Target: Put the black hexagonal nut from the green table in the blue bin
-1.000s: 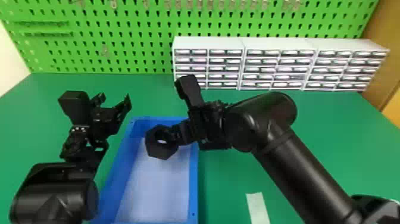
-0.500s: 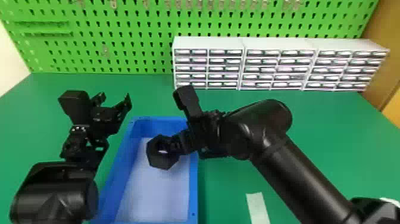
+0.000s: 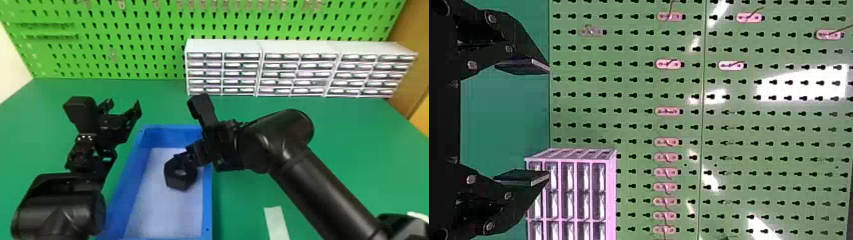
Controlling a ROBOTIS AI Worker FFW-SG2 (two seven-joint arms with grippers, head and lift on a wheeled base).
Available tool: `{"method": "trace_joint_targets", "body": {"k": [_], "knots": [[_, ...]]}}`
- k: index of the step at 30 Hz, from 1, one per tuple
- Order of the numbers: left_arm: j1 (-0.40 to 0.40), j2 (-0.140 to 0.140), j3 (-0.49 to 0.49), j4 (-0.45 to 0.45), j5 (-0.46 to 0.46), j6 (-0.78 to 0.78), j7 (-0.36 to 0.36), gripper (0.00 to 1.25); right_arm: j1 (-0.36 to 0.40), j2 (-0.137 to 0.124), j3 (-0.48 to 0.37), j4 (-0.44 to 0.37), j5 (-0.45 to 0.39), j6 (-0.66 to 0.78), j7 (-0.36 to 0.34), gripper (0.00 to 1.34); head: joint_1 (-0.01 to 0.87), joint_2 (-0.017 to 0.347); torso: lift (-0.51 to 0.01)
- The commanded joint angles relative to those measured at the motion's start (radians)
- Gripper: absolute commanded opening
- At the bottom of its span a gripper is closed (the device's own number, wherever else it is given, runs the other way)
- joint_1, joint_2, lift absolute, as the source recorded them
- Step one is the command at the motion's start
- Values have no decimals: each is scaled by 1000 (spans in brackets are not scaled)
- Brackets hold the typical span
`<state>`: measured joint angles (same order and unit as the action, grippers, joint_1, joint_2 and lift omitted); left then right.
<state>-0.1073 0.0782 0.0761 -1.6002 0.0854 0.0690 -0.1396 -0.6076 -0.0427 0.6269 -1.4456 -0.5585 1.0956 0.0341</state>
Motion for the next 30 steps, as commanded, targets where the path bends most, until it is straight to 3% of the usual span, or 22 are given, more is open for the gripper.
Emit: {"method": "trace_joint_targets", "body": {"k": [1,9,14,21,30], "knots": [[0,0,-1,0,0,0,0,752,2,0,0,1,15,-14,20,841,686,52,-97],[0,0,-3,0,-4,0,-2,752,6,-2,-12,1,40,-43,52,940,686,52,-97],[1,0,-1,-1,-3,0,0,752,12,-2,-41,-10,58,-75,113,950,686,52,-97],[1,0,-1,-3,-3,0,-2,752,23,-6,-96,-107,100,-74,181,942,686,52,-97],[1,0,-4,-4,-4,0,0,752,77,-16,-213,-283,184,-68,198,945,686,52,-97]]}}
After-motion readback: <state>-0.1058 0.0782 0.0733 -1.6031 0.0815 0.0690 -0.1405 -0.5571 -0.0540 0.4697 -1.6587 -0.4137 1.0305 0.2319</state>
